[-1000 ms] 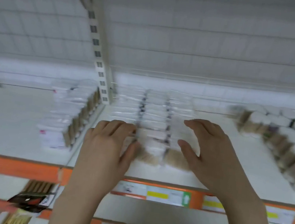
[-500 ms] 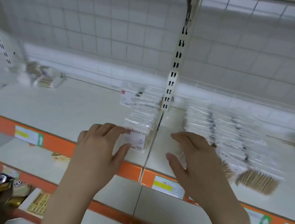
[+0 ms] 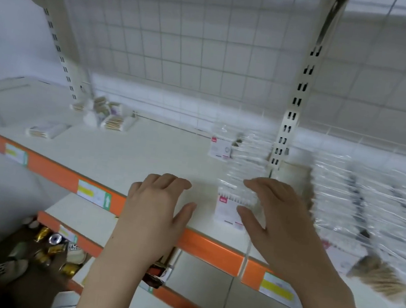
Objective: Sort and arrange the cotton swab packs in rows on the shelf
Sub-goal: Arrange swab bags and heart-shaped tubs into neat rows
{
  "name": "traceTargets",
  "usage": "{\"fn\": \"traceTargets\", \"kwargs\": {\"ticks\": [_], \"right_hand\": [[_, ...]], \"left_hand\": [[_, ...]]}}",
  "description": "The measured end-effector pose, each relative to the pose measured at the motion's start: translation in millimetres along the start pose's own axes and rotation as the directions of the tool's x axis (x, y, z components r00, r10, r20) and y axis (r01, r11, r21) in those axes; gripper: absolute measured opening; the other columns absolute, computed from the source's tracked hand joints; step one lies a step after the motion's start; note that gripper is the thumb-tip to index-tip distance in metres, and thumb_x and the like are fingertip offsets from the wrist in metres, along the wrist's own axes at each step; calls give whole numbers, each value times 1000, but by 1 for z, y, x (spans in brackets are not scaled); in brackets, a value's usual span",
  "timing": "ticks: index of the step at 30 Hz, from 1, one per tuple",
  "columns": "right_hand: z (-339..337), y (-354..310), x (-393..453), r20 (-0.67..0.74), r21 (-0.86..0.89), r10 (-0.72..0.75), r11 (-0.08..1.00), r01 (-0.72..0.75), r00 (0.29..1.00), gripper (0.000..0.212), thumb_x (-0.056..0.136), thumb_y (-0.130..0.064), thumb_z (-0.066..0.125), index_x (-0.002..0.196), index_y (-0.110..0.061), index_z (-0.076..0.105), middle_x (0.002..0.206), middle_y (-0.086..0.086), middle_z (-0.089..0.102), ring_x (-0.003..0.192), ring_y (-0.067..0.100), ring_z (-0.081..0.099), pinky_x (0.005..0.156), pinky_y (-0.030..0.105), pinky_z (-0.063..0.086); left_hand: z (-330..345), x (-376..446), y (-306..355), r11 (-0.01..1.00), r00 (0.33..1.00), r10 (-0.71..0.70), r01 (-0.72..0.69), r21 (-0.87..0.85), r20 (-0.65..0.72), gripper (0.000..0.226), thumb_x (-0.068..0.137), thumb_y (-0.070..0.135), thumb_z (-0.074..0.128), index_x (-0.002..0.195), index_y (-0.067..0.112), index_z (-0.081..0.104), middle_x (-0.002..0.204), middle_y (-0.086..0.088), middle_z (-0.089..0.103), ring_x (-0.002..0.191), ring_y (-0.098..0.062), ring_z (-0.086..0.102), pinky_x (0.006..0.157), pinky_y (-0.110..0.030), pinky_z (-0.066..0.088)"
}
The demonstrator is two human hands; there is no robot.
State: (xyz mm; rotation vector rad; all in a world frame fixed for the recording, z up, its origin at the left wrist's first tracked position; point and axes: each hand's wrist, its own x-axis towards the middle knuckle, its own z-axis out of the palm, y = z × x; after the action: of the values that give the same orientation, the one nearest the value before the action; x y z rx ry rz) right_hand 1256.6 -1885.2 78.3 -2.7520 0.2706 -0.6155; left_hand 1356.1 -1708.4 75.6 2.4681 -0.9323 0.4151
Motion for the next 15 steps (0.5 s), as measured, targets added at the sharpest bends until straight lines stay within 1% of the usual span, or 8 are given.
{"fn": "traceTargets", "kwargs": {"ticks": [3, 6, 7, 9, 10, 13, 15], "right_hand": [[12, -16, 16, -4, 16, -16, 1000, 16, 1000, 41, 90, -31, 55, 129, -21, 50, 129, -9, 50, 122, 11, 39, 98, 24, 27], [31, -37, 33, 5, 34, -18, 999, 18, 1000, 42, 90, -32, 55, 130, -21, 50, 128, -8, 51, 120, 11, 41, 102, 30, 34], [37, -44, 37, 7, 37, -13, 999, 13, 1000, 42, 90, -32, 55, 130, -21, 50, 128, -8, 51, 119, 11, 41, 102, 30, 34], [55, -62, 47, -3, 34, 4, 999, -4, 1000, 42, 90, -31, 56, 130, -20, 50, 128, -7, 51, 120, 11, 40, 102, 25, 28], [65, -72, 53, -5, 28, 18, 999, -18, 1000, 42, 90, -31, 56, 130, -20, 50, 129, -7, 50, 121, 11, 39, 103, 25, 27], [93, -108, 69, 20, 11, 40, 999, -40, 999, 43, 90, -32, 55, 132, -21, 49, 132, -6, 49, 124, 13, 39, 104, 30, 30], [114, -134, 84, 44, -11, 38, 999, -38, 998, 45, 91, -33, 54, 133, -21, 47, 134, -6, 47, 125, 13, 39, 104, 30, 31]], "left_hand": [[-1, 2, -22, 1000, 1000, -9, 9, -6, 24, 34, 88, 36, 57, 119, 24, 58, 119, 9, 58, 113, -15, 48, 88, -28, 31], [-6, 5, -53, 999, 999, -24, 25, -29, 32, 34, 88, 37, 56, 119, 24, 58, 119, 9, 57, 112, -14, 48, 90, -28, 33], [-8, 7, -64, 999, 999, -26, 27, -34, 36, 33, 88, 37, 56, 118, 24, 58, 118, 9, 57, 111, -14, 49, 91, -29, 35], [-13, 10, -96, 999, 998, -24, 26, -41, 50, 33, 88, 37, 56, 118, 23, 59, 118, 8, 58, 111, -15, 49, 93, -31, 38], [-17, 11, -114, 999, 998, -24, 27, -43, 59, 33, 88, 37, 57, 118, 22, 59, 118, 8, 58, 111, -15, 49, 93, -32, 38], [-30, 16, -167, 998, 997, -46, 49, -42, 67, 32, 87, 35, 59, 115, 20, 61, 116, 7, 60, 107, -17, 52, 88, -33, 40], [-40, 19, -205, 997, 994, -59, 63, -37, 88, 32, 87, 33, 59, 115, 18, 62, 115, 4, 61, 104, -20, 55, 86, -35, 43]]}}
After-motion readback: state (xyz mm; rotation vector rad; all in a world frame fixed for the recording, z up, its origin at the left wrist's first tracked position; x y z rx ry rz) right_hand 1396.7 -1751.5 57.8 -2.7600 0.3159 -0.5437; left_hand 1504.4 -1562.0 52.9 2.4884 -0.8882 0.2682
